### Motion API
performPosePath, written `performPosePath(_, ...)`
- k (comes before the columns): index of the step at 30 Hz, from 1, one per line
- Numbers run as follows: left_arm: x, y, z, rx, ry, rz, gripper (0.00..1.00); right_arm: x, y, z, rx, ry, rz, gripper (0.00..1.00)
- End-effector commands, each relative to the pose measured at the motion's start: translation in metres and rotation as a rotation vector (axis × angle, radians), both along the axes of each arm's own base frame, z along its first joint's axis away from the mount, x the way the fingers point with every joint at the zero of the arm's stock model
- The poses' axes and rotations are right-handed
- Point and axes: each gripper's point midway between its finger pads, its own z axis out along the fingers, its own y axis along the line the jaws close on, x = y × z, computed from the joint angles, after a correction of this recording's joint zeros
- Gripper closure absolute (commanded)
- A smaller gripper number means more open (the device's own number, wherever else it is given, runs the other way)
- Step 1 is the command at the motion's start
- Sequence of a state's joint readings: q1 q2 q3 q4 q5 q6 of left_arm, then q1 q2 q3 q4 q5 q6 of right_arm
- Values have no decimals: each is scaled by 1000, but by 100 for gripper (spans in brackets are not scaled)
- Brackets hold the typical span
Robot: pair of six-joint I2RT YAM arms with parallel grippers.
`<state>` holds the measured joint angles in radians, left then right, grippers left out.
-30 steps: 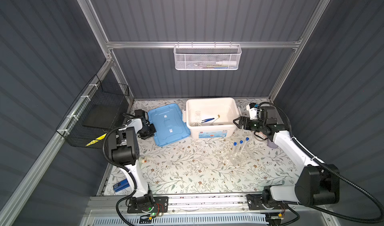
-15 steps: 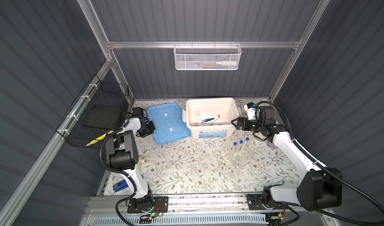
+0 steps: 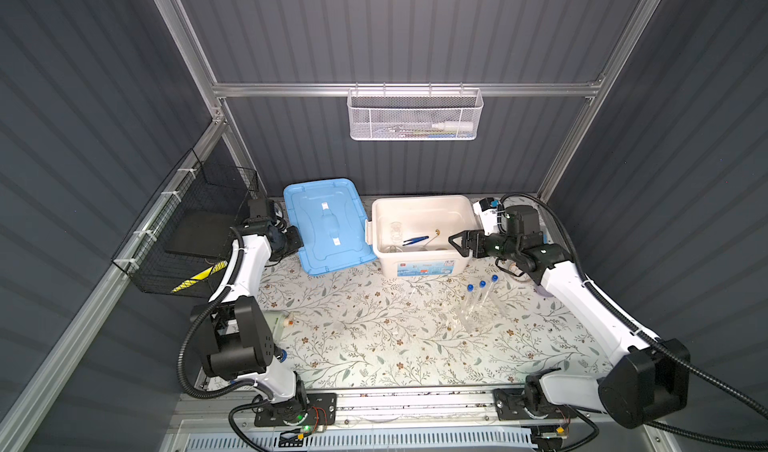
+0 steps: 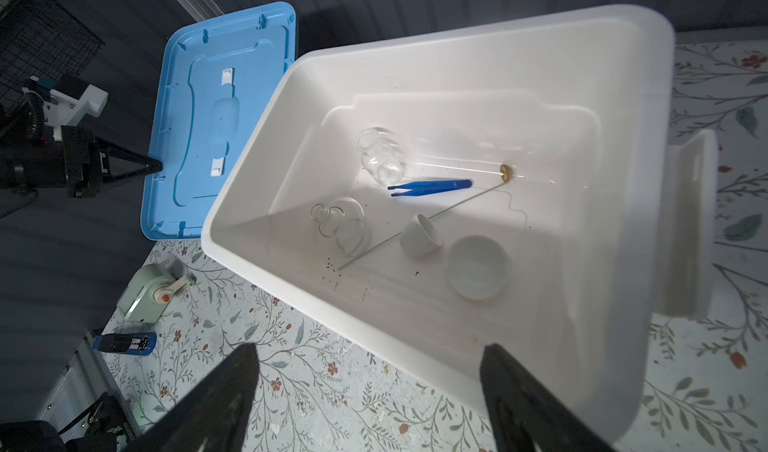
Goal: Organize the chemistry lab equipment
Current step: 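Lift the blue lid upright with the left gripper beside the bin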
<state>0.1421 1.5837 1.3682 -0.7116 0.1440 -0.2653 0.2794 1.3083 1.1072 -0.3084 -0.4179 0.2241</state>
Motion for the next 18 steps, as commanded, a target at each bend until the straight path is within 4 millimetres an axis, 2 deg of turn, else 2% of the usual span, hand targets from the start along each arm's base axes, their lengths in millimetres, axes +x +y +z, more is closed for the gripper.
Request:
performPosePath(1, -3, 16, 42, 72, -68, 49, 100, 4, 8, 9, 3, -19, 18, 14)
performPosePath(6, -14, 24, 55, 128, -84, 73, 100, 3, 13, 11, 2, -23, 30, 14)
performPosePath(14, -24, 24, 93, 149, -169, 79, 100, 1, 17, 10, 4, -21, 37, 14)
performPosePath(18, -32, 24, 105, 153, -192, 83, 100, 1, 24, 12, 9, -22, 61, 14)
